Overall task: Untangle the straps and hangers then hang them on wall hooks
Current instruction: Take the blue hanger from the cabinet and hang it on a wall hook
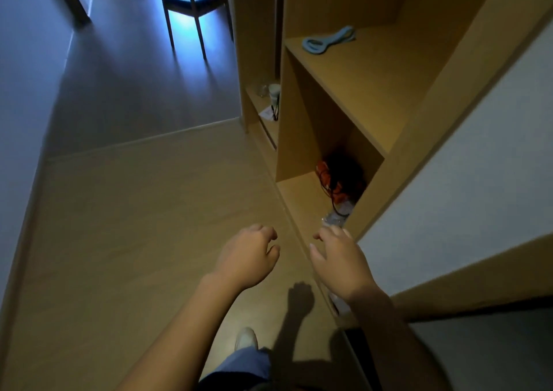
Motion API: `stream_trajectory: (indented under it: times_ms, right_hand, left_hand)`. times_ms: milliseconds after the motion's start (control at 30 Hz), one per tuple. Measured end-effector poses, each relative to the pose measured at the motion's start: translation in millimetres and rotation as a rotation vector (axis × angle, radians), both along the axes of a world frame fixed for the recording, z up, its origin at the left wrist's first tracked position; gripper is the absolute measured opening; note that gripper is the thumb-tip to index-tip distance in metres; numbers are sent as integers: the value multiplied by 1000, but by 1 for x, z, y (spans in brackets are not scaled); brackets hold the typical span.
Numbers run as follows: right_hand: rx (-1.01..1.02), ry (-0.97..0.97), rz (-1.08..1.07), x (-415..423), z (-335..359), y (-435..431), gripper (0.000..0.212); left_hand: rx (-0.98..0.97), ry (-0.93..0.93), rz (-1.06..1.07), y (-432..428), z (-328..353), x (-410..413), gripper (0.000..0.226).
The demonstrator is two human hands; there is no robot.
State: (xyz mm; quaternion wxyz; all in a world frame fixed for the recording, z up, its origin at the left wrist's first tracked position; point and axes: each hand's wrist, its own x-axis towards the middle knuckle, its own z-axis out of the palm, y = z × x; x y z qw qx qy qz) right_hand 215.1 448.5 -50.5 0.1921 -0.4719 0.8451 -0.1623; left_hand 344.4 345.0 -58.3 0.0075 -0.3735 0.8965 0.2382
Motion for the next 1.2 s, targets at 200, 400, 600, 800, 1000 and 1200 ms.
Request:
stream_trajectory:
  times_ms: [200,400,600,800,1000,1200]
  right_hand:
    - [-9,29,-81,-28,11,-91,30]
    - [-102,110,-58,-61,5,-150,24]
    - [-247,136,-223,-114,13,-212,32]
    - [-254,138,-251,-184,34,-271,26]
    - [-254,117,-266,-238,41,-317,25]
    - [-291,79,-283,-273,43,-350,34]
  left_hand:
    - [-38,65,-108,-91,21,-36,37]
    - [-17,74,-155,-156,21,-74,36]
    - [-18,84,-189,-224,23,-134,36]
    - [-49,106,-271,-281,40,-216,28]
    - [-97,149,-276,-335,54,-285,29]
    - [-23,66,-336,-377,63,-348,32]
